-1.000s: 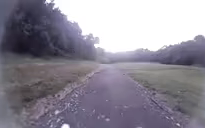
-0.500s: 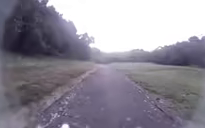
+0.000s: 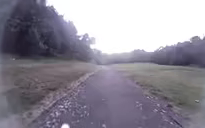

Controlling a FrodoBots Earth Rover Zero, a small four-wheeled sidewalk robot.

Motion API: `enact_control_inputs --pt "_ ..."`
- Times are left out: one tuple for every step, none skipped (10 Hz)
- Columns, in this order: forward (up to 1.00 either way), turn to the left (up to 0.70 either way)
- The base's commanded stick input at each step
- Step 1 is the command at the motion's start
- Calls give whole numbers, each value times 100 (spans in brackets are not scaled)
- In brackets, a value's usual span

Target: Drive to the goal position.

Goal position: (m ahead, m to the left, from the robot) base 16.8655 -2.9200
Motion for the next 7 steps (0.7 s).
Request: enact_control_inputs --pt "70 -30" --pt "70 -20" --pt "70 -10" --pt "70 0" --pt "70 0" --pt "70 0" --pt "70 0"
